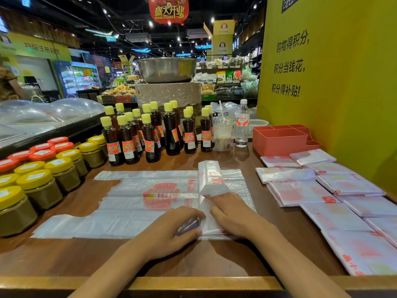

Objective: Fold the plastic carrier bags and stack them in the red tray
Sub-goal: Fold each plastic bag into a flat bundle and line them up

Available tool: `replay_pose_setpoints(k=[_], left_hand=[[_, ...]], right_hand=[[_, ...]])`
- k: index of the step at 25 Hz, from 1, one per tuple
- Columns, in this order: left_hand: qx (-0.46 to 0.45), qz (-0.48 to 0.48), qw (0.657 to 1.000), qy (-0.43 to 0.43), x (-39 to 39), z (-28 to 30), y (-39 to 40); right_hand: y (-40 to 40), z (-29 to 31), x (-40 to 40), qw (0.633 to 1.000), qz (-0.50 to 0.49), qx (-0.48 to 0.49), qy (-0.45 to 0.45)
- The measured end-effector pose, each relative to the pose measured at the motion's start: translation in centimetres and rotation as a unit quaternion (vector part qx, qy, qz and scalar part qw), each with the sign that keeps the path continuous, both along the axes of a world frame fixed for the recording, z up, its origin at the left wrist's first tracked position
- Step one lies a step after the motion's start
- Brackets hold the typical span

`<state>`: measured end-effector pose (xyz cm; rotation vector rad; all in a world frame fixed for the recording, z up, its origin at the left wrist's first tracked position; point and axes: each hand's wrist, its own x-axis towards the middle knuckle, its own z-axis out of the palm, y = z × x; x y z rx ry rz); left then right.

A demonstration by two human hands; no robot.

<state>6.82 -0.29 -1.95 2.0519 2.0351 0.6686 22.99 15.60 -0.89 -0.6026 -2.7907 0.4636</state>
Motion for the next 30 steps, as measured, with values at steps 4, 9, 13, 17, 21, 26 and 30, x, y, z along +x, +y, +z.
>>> replay_pose_setpoints(k=[4,9,13,17,21,26,30], left_hand=[[0.008,-0.011,1.0,0.007,0.2,0.2,0.0],[0.011,-0.008,1.0,-0.002,0.3,0.1,0.1],[0.014,0.005,1.0,-0.002,0.2,0.1,-0.1],[0.008,0.001,1.0,0.023,0.1,0.1,0.2],[0.013,-0.011,0.999,0.046,-0.1,0.5,1.0],[-0.057,-0.013,0.995,0.086,-0.8,1.0,3.0],[-0.088,0.011,0.988,0.125,-0.6,-0.1,3.8]], right_hand=[[0.7,-0.2,0.2,0.999,-0.034,-0.02,-0.011],[0.7,-0.6,0.1,0.998,-0.07,0.002,0.001],[0.0,0.0,1.3,0.997,-0.064,-0.034,0.038],[0.0,-0.7,1.7,0.995,-0.038,-0.021,-0.085],[-0.1,-1.4,1.3,0.991,-0.038,-0.012,-0.129],[-0.4,-1.2,1.4,0.986,-0.034,0.009,-0.164],[0.3,-0.8,1.0,0.982,-0.022,0.012,-0.189]])
